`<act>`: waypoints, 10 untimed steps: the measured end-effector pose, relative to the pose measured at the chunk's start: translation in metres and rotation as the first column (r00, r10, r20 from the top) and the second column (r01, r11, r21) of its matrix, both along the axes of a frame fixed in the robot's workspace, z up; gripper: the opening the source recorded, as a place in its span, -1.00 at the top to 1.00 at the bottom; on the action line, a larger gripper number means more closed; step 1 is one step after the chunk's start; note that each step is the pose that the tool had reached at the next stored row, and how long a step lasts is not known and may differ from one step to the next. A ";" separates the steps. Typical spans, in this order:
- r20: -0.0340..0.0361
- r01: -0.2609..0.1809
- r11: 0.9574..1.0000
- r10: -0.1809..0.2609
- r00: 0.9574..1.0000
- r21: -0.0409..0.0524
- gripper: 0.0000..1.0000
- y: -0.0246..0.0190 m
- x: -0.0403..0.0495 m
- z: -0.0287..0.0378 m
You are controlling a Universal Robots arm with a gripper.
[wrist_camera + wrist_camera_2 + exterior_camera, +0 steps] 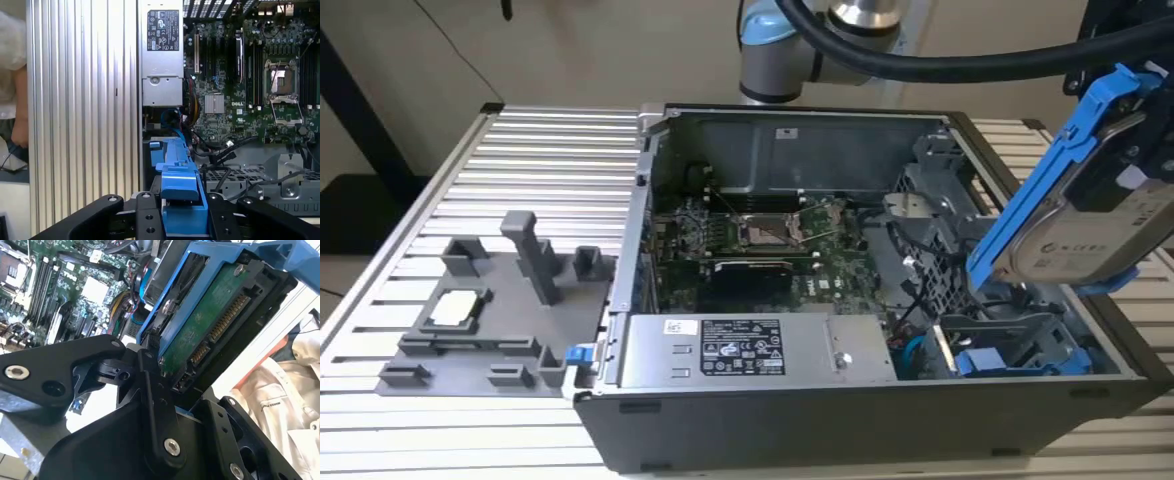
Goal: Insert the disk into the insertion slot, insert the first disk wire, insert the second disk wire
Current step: 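Insert the disk into the insertion slot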
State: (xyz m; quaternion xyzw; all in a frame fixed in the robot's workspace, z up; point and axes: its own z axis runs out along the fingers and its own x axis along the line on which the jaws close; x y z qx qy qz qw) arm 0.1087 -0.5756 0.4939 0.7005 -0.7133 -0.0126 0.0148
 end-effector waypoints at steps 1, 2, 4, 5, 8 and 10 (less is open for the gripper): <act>0.000 0.000 1.000 0.000 1.000 0.000 0.34 0.0000 0.0000 -0.0011; 0.000 0.000 1.000 0.000 1.000 0.000 0.34 -0.0001 0.0000 -0.0024; 0.001 0.000 1.000 0.000 1.000 0.000 0.34 -0.0001 0.0000 -0.0052; 0.001 0.000 1.000 0.000 1.000 0.000 0.34 -0.0001 0.0000 -0.0064; 0.002 0.000 1.000 0.000 1.000 0.000 0.34 -0.0001 0.0001 -0.0102; 0.003 0.000 1.000 0.000 1.000 0.000 0.34 -0.0001 0.0002 -0.0128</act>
